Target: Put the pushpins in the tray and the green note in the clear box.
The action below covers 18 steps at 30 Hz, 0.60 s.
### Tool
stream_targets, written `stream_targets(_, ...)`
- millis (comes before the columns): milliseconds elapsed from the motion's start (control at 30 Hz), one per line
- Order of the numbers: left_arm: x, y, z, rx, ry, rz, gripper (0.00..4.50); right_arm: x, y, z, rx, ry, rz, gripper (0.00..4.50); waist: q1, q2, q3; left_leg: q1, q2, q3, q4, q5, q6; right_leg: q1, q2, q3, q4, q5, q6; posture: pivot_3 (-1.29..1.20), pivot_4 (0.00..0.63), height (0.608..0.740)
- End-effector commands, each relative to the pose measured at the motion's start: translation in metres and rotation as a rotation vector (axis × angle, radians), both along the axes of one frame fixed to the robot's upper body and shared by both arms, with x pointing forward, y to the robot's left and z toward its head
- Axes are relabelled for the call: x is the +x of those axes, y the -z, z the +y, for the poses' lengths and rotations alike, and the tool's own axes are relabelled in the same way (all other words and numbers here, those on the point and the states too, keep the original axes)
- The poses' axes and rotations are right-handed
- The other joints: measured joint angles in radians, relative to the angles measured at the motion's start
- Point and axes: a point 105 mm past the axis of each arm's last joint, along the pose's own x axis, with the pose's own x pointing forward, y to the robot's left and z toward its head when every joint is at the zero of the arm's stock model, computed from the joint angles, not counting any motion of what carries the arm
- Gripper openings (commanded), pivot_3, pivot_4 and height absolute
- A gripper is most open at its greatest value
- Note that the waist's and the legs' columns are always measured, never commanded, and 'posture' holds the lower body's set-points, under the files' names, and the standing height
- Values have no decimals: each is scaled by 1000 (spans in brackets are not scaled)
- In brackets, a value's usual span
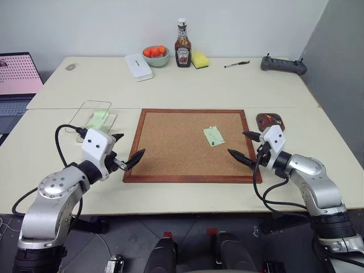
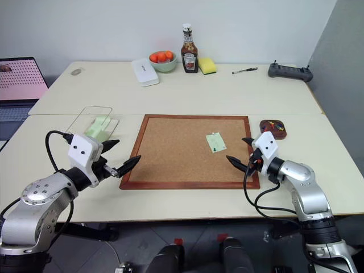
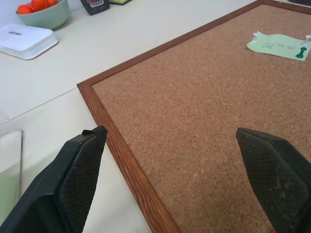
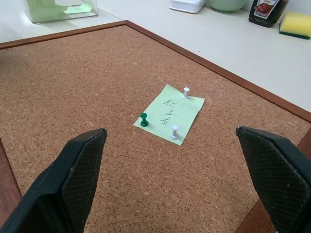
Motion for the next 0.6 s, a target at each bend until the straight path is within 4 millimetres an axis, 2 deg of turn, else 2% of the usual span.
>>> stream_targets(33,1,-14,2,3,12,-51,4484,-3,-17,1,22,-3,-59,4500,0,0,0,0,0,0,0,0,0,0,0,0,0,0,0,0,150,740)
stream_targets(300,1,-15,0,0,29,-42,4484,-4,-15,3,25,-5,-55,4500,0,0,0,0,0,0,0,0,0,0,0,0,0,0,0,0,150,740)
stream_targets(400,0,-9,-2,-4,69,22,4484,-4,-14,4,25,-8,-53,4500,0,0,0,0,0,0,0,0,0,0,0,0,0,0,0,0,150,740)
stream_targets(600,4,-21,-9,-65,100,-30,4484,-3,-13,5,23,-14,-58,4500,1,0,0,0,0,0,0,0,0,0,0,0,0,0,0,0,150,740)
